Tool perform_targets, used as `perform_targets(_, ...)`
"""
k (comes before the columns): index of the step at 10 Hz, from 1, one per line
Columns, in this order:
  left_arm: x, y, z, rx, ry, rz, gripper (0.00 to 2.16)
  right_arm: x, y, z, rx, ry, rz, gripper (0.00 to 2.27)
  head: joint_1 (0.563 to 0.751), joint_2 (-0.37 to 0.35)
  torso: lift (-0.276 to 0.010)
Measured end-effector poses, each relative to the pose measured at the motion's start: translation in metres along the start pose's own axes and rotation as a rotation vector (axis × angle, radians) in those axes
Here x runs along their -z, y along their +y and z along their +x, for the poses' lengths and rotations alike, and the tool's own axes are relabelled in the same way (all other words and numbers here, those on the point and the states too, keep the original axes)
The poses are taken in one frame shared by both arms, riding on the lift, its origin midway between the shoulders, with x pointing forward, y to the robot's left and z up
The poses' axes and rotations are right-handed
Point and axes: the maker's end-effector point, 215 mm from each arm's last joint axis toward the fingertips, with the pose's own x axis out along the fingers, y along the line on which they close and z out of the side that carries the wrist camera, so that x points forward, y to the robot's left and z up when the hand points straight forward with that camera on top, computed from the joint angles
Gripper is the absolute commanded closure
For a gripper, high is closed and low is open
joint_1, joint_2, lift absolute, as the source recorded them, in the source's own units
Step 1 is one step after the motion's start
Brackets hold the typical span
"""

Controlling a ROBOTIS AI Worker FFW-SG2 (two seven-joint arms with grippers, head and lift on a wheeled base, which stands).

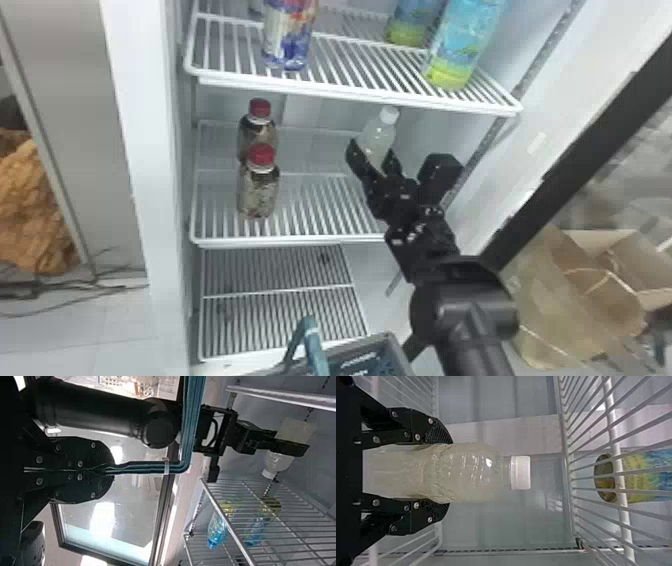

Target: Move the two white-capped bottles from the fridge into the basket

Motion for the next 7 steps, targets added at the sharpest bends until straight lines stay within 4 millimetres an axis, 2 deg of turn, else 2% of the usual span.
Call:
perform_targets(3,0.000,0.000,0.000,0.000,-0.002,0.000,1.12,-0.009,0.019,-0.035,-0.035,-0.007,0.036,0.76,0.695,-0.350,-0.260)
perform_targets(7,-0.001,0.000,-0.001,0.000,-0.008,0.000,1.12,-0.033,0.026,-0.083,-0.038,-0.013,0.043,0.76,0.695,-0.350,-0.260)
